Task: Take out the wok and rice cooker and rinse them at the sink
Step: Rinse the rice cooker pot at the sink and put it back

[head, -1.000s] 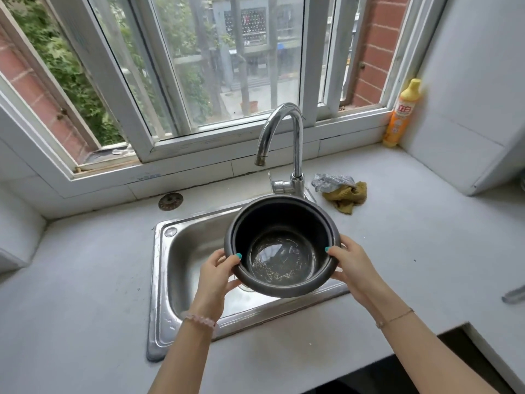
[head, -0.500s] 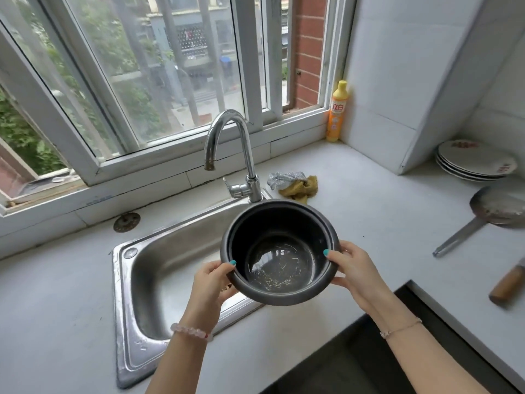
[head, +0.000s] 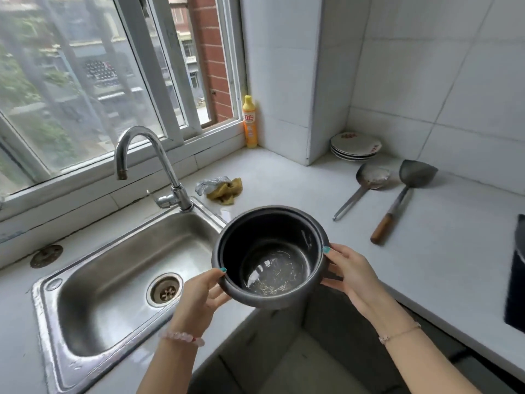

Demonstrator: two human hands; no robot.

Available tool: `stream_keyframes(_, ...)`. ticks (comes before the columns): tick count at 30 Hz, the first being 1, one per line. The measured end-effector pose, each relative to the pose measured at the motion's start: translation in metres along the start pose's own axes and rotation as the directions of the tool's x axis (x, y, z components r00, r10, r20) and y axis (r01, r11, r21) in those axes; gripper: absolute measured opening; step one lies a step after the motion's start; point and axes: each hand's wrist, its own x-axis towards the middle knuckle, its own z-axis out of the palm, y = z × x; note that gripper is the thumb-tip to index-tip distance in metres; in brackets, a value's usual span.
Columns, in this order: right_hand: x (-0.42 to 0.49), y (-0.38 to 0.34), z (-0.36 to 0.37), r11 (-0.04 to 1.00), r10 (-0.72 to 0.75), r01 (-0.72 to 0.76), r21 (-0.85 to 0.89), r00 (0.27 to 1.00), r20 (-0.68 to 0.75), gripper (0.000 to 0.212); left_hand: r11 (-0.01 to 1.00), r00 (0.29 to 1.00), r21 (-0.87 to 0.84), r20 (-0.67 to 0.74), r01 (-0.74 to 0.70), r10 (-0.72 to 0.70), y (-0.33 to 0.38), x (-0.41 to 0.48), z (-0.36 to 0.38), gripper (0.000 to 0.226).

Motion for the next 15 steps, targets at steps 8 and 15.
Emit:
stream_keyframes(8, -0.080, 0.021, -0.088, 0.997, 0.021, -0.009, 0.076, 0.986, -0.166, 0.016, 0.990, 0.989, 0.135, 0.141, 0.034, -0.053, -0.059, -0.052, 0.049, 0.012)
stream_keyframes(15, -0.147, 0.020, -0.164, 0.987, -0.004, 0.069, 0.142, 0.910, -0.414, 0.024, 0.957, 0.896, 0.284, 0.412, 0.049, -0.168, -0.093, -0.067, 0.128, 0.013)
